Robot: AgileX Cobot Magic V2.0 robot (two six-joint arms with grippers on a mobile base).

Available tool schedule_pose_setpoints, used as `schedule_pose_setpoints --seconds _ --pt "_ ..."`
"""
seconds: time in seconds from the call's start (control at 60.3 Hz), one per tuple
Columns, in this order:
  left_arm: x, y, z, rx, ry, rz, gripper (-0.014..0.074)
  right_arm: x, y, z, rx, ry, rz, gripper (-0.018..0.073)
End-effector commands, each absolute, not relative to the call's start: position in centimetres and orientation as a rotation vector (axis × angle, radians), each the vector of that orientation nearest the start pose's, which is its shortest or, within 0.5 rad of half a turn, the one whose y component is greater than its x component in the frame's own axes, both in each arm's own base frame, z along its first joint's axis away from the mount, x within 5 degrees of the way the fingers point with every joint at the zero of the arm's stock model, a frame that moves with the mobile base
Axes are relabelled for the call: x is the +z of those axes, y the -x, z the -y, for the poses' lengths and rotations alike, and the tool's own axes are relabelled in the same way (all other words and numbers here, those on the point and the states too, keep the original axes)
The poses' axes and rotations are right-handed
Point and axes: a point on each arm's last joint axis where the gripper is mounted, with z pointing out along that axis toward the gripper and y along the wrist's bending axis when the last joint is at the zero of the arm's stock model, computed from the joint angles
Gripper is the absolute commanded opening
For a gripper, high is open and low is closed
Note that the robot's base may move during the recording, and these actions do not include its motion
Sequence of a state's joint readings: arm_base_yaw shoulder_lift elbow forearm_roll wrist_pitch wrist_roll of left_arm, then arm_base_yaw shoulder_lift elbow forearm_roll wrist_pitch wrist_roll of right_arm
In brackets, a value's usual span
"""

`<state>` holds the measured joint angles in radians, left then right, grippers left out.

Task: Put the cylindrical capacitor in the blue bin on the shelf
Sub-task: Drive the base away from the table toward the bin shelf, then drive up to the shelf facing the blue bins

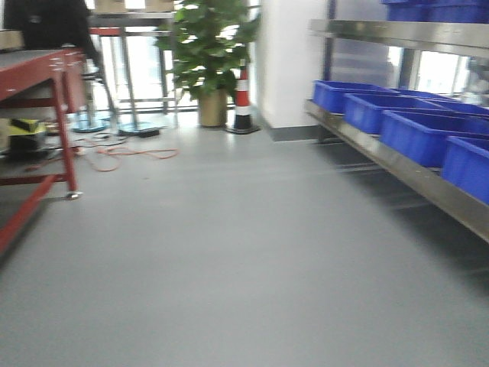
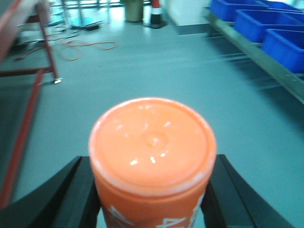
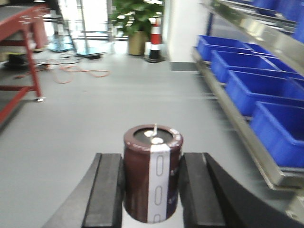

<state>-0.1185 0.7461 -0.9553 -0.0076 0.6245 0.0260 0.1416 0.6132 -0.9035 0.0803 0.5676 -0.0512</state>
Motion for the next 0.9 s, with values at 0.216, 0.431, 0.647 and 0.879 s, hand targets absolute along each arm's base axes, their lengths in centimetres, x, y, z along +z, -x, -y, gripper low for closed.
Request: schedule_pose_setpoints --seconds 0.216,0.431,0.647,0.879 --pt "41.24 -13.63 1.75 -0.079 -0.136 -1.865 -0.0111 41.56 -10.27 -1.83 0.151 0.138 -1.727 -0.0162" --pt "41.24 -13.63 1.75 -0.079 -0.136 -1.865 -0.0111 41.57 -10.28 -1.83 0.151 0.137 -1.725 -0.0162" --pt "41.25 -13.63 1.75 -0.079 -0.135 -1.863 -0.0111 41.57 -10.28 -1.83 0.151 0.137 -1.725 -0.0162" --pt "41.25 -13.63 1.75 -0.079 -0.135 -1.863 -0.0111 41.57 -10.28 -1.83 0.151 0.137 -1.725 -0.0162"
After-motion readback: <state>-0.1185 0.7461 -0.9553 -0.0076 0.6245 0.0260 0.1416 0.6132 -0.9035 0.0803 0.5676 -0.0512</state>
